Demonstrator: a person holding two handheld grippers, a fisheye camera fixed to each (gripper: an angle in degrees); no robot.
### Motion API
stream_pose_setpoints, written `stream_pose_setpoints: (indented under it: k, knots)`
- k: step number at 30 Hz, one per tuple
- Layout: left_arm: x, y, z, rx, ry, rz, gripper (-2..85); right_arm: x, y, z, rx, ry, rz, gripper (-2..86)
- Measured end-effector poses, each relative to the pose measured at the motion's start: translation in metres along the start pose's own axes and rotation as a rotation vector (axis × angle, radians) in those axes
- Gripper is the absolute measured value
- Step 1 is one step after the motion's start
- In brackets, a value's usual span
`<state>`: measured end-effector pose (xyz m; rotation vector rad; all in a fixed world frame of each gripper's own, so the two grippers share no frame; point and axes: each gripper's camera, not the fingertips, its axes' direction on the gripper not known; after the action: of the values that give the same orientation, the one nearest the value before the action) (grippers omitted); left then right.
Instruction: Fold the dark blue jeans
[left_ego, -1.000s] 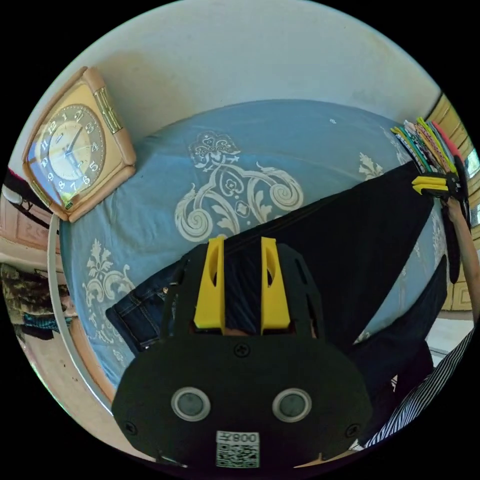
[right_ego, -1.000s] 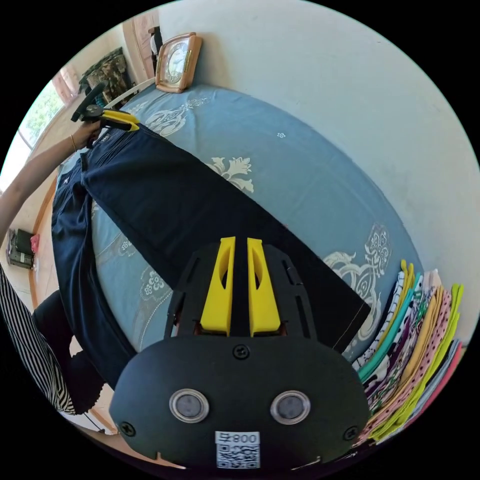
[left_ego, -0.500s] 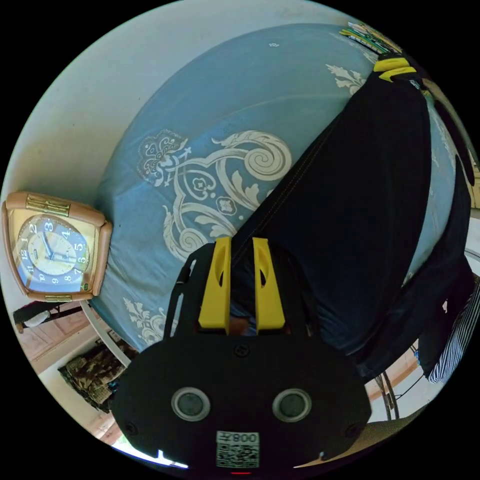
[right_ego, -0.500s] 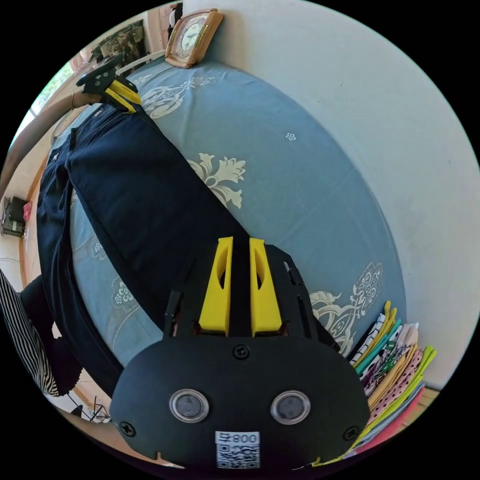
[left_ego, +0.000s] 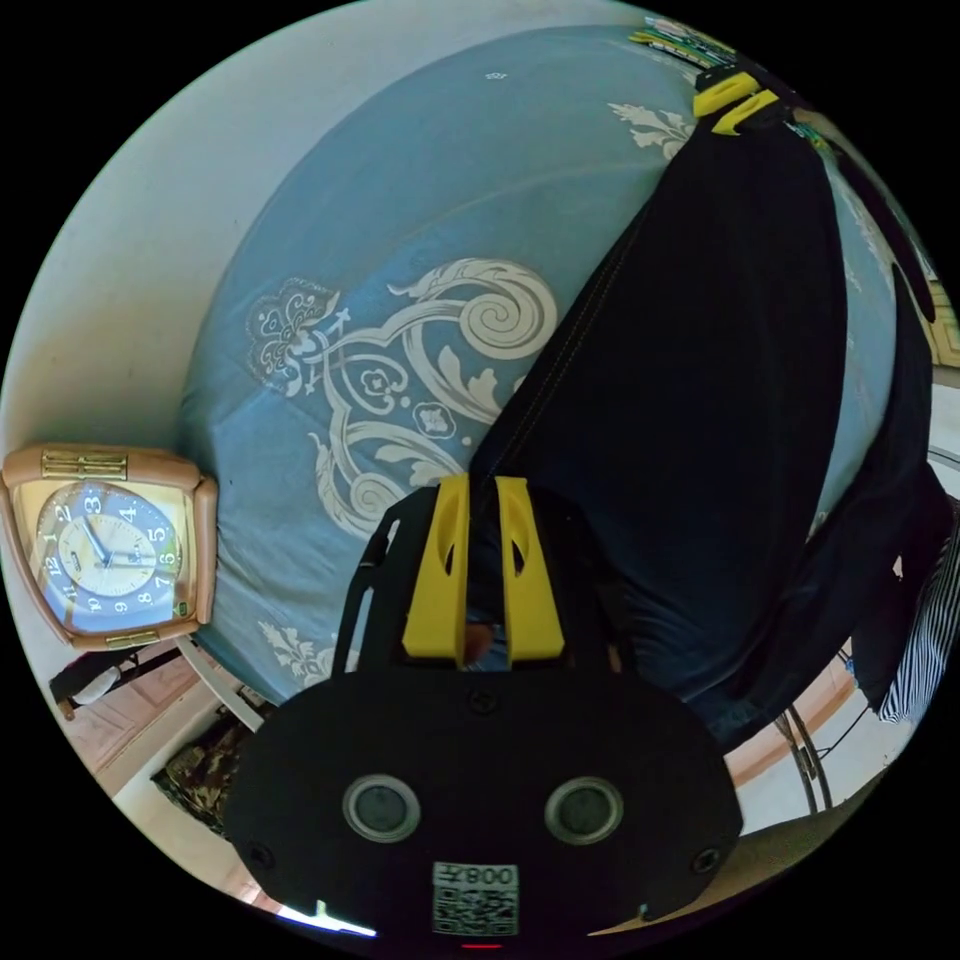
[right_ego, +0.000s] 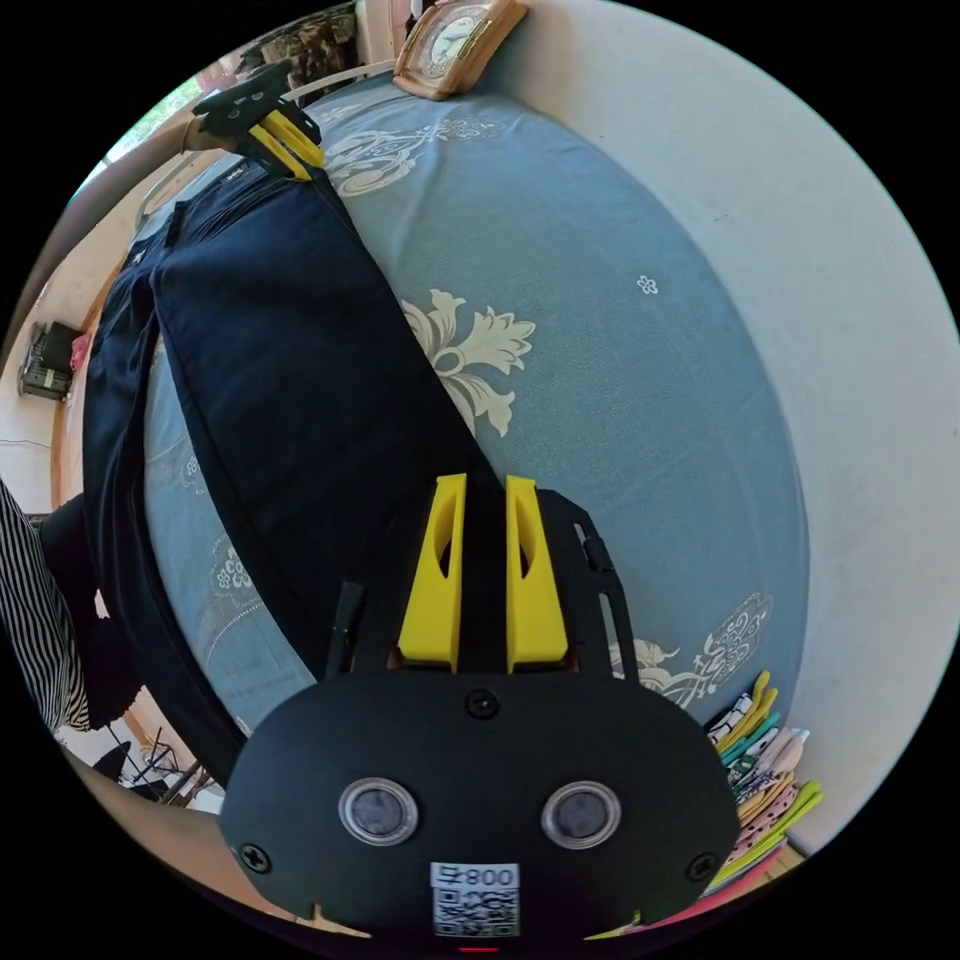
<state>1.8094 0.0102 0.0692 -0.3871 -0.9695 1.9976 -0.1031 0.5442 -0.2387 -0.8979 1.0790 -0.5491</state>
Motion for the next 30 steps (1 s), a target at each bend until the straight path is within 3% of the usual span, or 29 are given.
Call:
stream_pose_setpoints:
  k: [9, 19, 30]
  knots:
    - [0.028, -0.001, 0.016, -0.036, -0.057, -0.008, 1.9, -0.019, -0.016, 0.001, -0.038, 0.035, 0.019, 3.9]
    - [0.077, 0.049, 0.013, 0.074, -0.213, -0.164, 0.9, -0.062, -0.009, -0.024, -0.053, 0.122, 0.077, 2.1]
    - [0.188, 0.158, -0.005, 0.217, -0.344, -0.237, 0.9, -0.2, 0.074, -0.087, 0.082, 0.263, 0.146, 1.9]
